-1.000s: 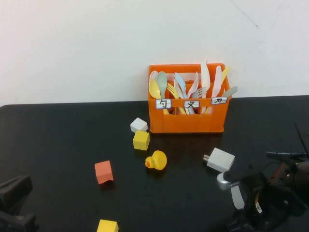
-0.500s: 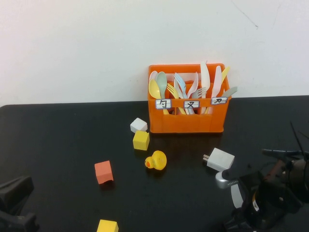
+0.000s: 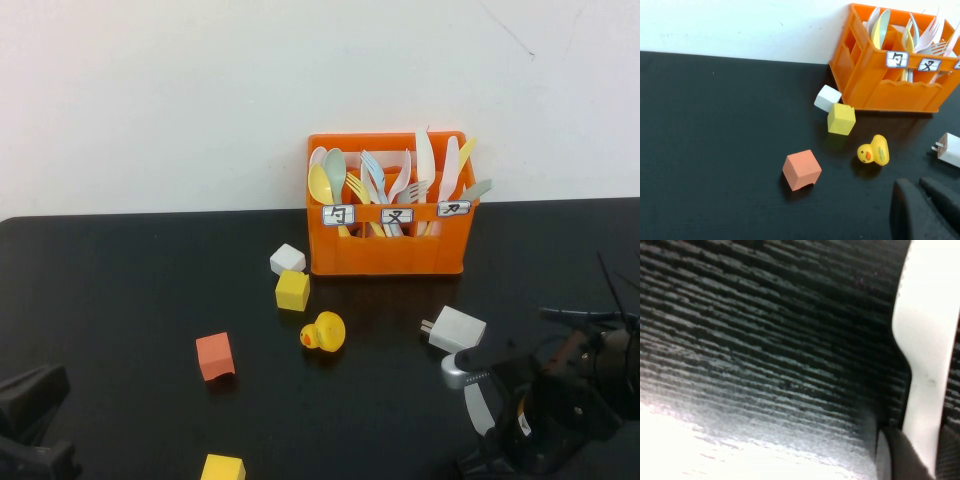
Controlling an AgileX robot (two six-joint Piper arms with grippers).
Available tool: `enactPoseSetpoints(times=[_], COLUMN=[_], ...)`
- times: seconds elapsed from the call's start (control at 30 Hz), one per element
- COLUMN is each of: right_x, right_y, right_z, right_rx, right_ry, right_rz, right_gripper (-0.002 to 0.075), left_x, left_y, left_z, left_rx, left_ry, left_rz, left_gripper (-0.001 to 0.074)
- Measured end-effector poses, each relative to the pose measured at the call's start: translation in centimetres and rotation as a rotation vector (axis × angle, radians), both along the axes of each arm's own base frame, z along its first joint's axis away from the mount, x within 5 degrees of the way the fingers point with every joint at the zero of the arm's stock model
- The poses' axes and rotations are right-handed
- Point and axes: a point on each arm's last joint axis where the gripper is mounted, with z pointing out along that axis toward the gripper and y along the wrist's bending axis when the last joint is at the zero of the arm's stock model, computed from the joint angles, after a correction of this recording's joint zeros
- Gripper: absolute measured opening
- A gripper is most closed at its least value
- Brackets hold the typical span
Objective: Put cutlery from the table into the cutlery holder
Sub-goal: Pick up the knife
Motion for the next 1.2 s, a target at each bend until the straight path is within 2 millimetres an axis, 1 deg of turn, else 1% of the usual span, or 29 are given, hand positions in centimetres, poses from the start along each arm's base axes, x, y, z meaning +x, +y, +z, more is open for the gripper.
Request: enactPoseSetpoints(times=[0.6, 0.77, 0.83, 1.07, 1.2], right_x=[0.0, -0.1, -0.3, -0.3, -0.2], right_y=[0.0, -0.1, -0.2, -0.2, -0.3], right_z=[0.0, 0.6, 1.2, 4.7, 6.9], right_rx=[0.000, 0.011, 0.015, 0.080, 0.114], right_ry=[0.000, -0.015, -0.024, -0.124, -0.219], right_rz=[0.000, 0.000, -0.001, 0.010, 0.061], right_gripper=[0.0146, 0.0146, 0.0146, 0.0145, 0.0145], left_x=[0.0, 0.0, 0.0, 0.0, 0.0], left_y=[0.0, 0.0, 0.0, 0.0, 0.0], left_z=[0.0, 0.0, 0.0, 0.0, 0.0], left_rx=[-0.001, -0.001, -0.002, -0.020, -0.023], left_ry=[0.000, 0.000, 0.001, 0.007, 0.007], left_rz=[0.000, 0.000, 0.001, 0.008, 0.009], left_gripper=[-0.0001, -0.0001, -0.0001, -0.0001, -0.0001])
